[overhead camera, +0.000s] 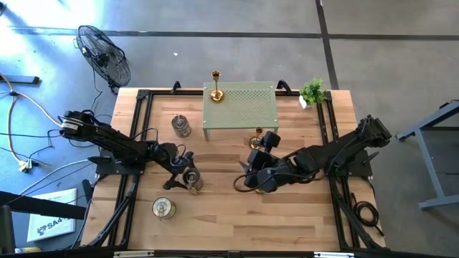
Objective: Pick & Place candle stick holders
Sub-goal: Put the middle right silver scented candle on the shelf
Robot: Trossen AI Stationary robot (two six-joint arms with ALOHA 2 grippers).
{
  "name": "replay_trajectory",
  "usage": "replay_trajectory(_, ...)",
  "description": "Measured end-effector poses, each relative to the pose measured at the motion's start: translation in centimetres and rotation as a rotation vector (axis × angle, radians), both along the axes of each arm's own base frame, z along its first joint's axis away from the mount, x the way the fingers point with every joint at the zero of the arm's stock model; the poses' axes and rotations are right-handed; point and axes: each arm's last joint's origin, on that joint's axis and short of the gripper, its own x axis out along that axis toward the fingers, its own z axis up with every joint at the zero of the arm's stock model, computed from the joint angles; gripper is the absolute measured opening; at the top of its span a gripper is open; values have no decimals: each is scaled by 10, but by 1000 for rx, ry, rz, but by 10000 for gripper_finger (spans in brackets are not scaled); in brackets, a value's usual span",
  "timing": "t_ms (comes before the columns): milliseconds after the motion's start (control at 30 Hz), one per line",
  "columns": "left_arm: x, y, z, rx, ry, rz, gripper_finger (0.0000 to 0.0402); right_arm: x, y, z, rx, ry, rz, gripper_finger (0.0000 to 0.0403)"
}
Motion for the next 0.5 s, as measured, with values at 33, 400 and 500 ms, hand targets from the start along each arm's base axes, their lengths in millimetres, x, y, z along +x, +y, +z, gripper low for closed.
replay_trajectory(33,0,0,0,0,0,0,361,1,0,1,-8,-3,9,351)
replay_trajectory(400,2,-9,-2,24,-27,0,361,2,0,3,-78,6,23,351)
replay_trajectory(500,4,-9,-2,10,-32,15,360,2,0,3,-84,1,17,350)
